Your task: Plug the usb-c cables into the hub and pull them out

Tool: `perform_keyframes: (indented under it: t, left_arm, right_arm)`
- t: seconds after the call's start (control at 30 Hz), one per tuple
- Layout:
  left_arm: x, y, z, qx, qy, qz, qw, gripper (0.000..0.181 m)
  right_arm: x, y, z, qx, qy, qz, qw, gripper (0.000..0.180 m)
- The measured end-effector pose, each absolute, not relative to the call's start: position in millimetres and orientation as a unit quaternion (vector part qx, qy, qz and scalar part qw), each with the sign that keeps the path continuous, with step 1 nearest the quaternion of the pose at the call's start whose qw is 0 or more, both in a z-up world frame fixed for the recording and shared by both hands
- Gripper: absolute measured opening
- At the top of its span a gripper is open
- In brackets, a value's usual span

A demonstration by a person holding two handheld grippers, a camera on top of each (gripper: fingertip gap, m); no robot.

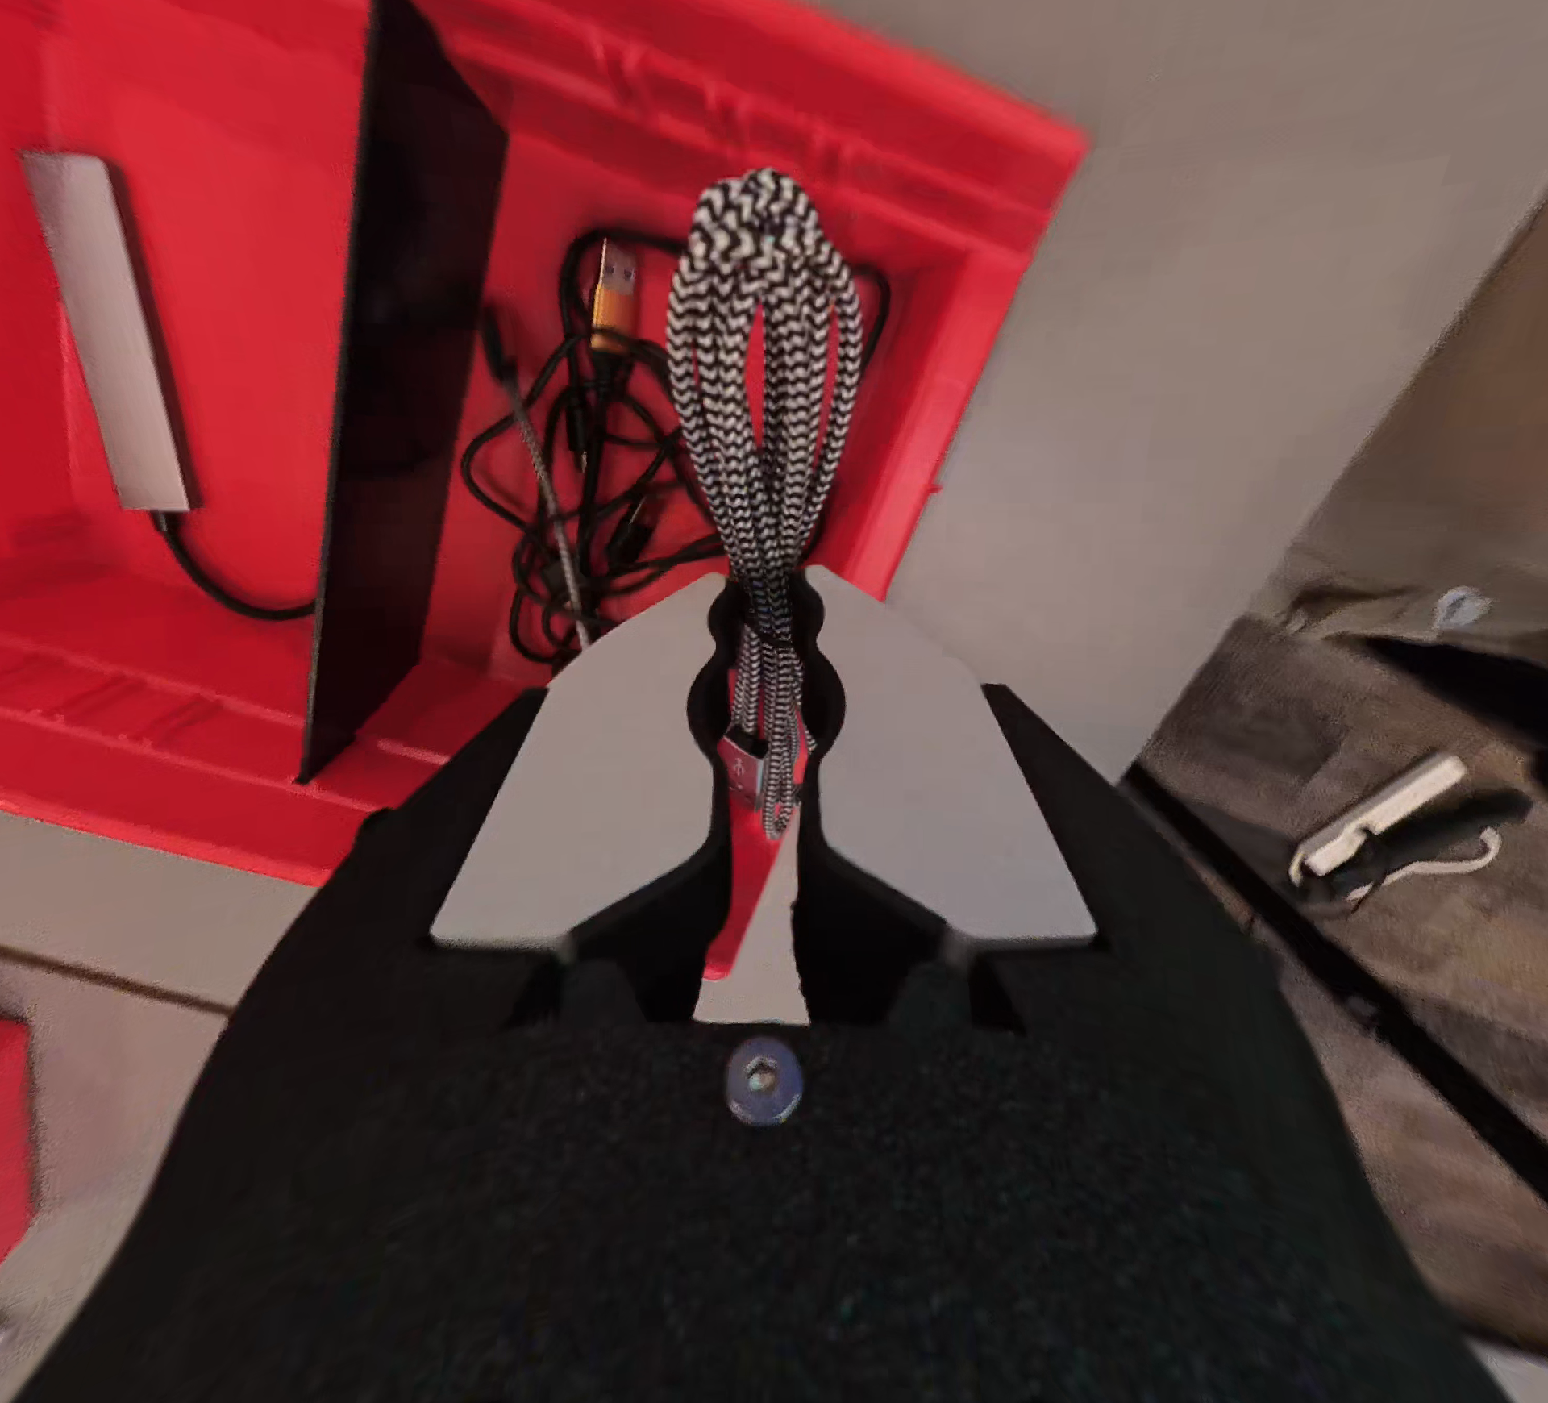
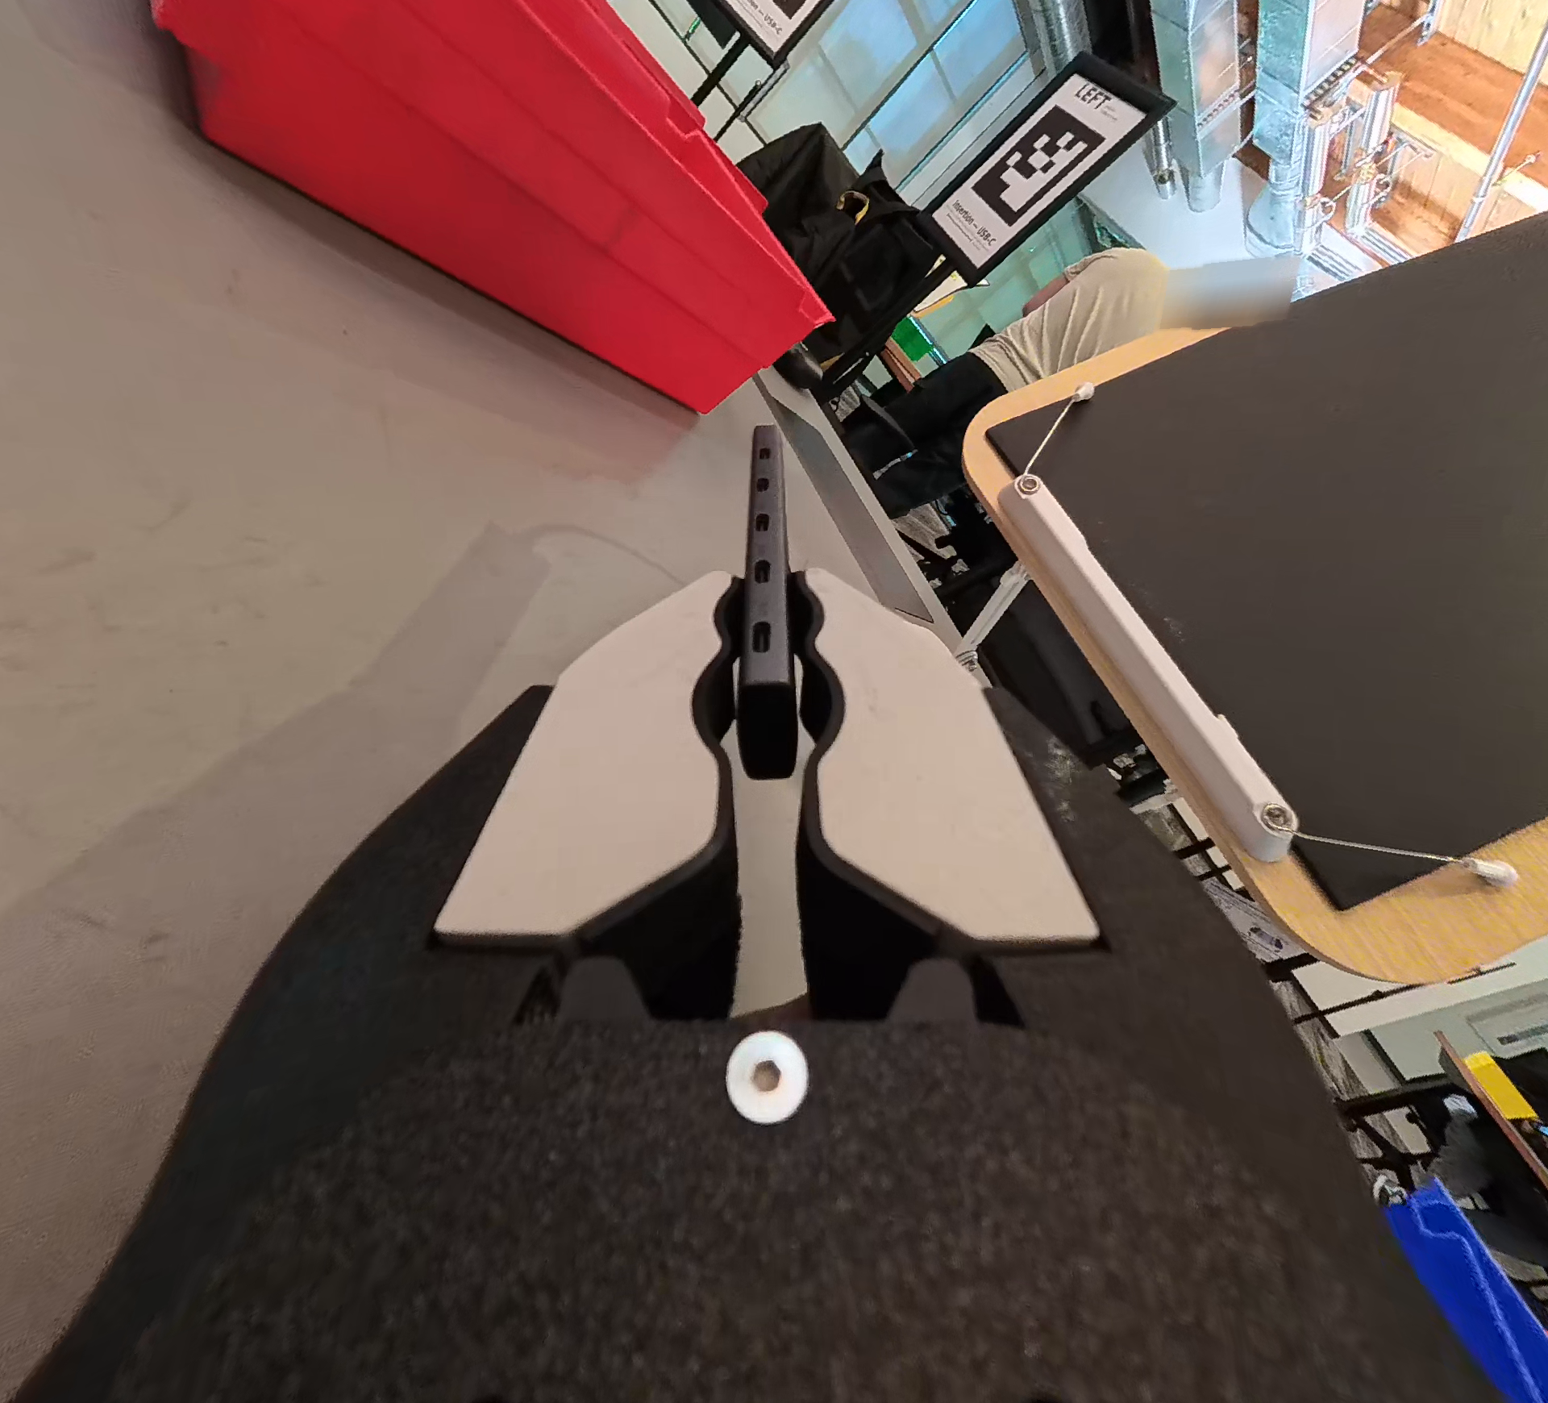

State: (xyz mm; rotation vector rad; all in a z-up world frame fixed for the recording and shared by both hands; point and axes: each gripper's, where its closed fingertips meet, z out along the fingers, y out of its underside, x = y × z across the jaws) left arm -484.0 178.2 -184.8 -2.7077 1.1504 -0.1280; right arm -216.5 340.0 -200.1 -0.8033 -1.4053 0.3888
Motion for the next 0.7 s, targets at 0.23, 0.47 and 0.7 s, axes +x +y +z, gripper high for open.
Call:
perform_keyframes:
  t: [0.23, 0.47, 0.7]
  left_arm:
    - [-438, 176, -98, -0.881, 0.349, -0.108, 0.300, 0.011]
    - [-416, 183, -29, -0.819, 0.287, -0.131, 0.480, 0.010]
    - [-356, 191, 7, -0.763, 0.317, -0.166, 0.539, 0.010]
  right_arm:
    - [-214, 341, -195, -0.356, -0.613, 0.172, 0.684, 0.009]
    - [-212, 340, -192, -0.354, -0.608, 0.173, 0.690, 0.009]
    - [-209, 344, -187, -0.362, -0.595, 0.180, 0.695, 0.009]
